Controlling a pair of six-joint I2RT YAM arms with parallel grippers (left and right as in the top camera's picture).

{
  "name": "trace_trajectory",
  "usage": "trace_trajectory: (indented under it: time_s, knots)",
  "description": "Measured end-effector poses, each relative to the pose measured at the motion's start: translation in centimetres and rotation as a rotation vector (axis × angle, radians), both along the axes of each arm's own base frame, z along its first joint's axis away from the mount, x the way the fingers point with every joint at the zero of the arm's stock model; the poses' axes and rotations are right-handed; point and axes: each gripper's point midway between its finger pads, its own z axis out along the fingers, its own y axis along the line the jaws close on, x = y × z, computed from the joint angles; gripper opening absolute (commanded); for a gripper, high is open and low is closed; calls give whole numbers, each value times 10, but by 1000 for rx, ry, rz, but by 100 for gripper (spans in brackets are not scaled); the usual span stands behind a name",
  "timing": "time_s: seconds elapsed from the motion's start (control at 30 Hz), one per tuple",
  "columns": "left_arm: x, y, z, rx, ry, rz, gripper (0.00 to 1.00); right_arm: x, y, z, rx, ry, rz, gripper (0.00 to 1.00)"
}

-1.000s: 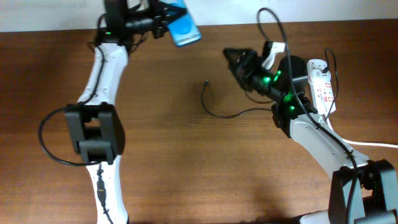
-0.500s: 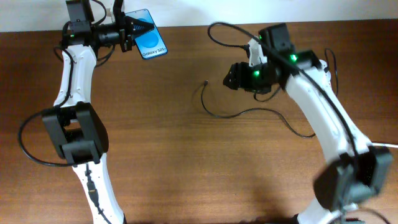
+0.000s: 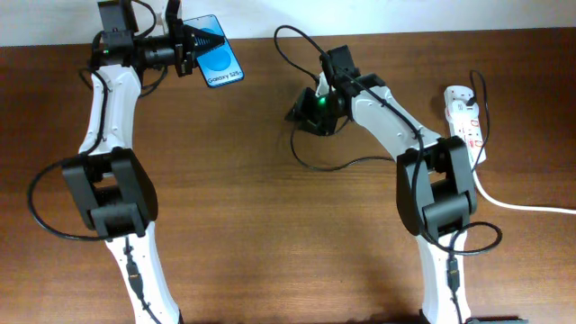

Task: Plug charger to phone and switch on socket
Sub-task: 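Grasp the black cable's USB-C plug with the right gripper, then raise the plug with the right gripper up to the phone's bottom port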

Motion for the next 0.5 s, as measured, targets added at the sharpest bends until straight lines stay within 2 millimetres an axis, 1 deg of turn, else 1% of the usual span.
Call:
trace_trajectory:
  time_s: [0.03,0.13,0.27,0.47,0.5]
  knots:
    - [0,-2,0,0,0,-3,0,0,0,-4,5,16,-13,38]
    - [-1,-3,0,0,0,-6,0,-3,-1,-25,-2,69,-25,38]
    - [-1,-3,0,0,0,-5,0,6,0,-28,-2,29,-32,34]
    - [0,-3,-1,5,1,0,0,11,1,-41,-3,29,-41,32]
    - [0,-3,-1,5,1,0,0,11,1,-41,-3,29,-41,29]
